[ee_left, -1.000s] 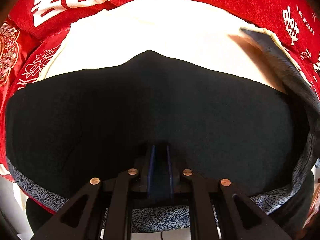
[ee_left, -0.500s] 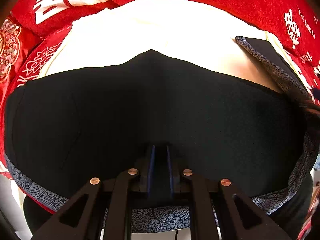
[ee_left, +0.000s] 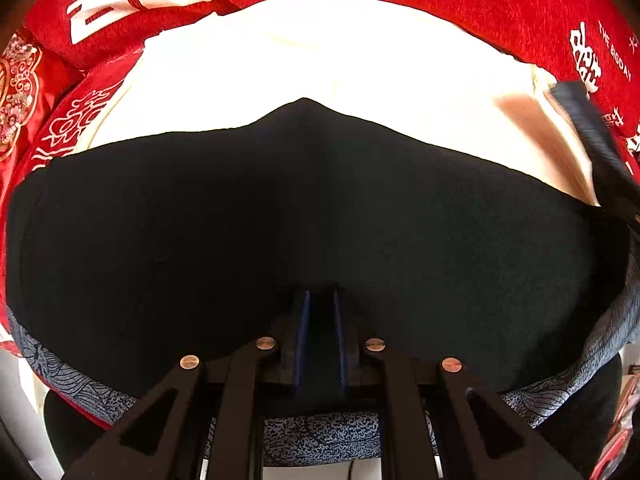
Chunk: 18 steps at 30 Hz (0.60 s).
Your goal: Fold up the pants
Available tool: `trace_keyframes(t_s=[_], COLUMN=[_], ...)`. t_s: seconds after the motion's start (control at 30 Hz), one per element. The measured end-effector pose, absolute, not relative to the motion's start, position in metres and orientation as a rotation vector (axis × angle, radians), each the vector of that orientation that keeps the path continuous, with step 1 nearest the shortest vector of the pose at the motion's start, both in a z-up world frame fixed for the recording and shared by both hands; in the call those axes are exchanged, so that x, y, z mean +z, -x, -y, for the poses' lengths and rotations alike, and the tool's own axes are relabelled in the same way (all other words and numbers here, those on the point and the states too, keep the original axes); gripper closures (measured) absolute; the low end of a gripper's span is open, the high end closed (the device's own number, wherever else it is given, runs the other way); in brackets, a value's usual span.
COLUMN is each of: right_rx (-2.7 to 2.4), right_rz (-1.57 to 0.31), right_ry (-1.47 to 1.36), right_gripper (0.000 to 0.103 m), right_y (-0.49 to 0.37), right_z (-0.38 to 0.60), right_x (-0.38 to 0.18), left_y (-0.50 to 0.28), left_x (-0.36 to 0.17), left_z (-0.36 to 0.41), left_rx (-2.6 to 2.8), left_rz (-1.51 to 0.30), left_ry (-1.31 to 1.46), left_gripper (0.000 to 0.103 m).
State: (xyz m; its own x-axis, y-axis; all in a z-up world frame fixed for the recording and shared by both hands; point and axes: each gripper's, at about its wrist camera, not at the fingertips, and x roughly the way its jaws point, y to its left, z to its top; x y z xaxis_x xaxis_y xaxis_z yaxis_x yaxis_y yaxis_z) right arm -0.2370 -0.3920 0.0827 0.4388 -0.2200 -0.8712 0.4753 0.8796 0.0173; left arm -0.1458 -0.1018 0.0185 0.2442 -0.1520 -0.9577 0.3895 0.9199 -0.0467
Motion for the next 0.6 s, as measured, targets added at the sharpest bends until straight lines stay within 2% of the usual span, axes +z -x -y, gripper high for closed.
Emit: trace_keyframes(t_s=[0.17,0.37,0.47,0.57,0.6], right_rx=[-0.529,-0.581,-0.533,-0.472,-0.458], right_rz=[-0.898,-0.928,-0.859,-0.735,-0.688], right_ry=[-0.479,-0.685,-0.884,-0.980,-1.025], right_gripper=[0.088,0.084,0.074,0.049,0.032], right_y=[0.309,0.359,0.383,0.397,0.403], right_z=[0.409,0.434,0.452,0.465,0.469], right_x=[0.095,0.052,0.032,0.030,0.029], left_y=[0.145,0.146,0.146,0.145,0.144], left_x=[0.019,0.019,0.019,0.018,0.018], left_z=[0.100,0.103,0.103,0.104,0.104], left_rx=[-0.378,-0.373,-0.373,-0.370,-0.369], left_rz=[-1.282,-1.279,-1.280,-1.288,-1.289], left_ry=[-0.212,-0.232,-0.228,-0.219,-0.221], left_gripper=[0.090,0.090,0.090,0.090,0.090])
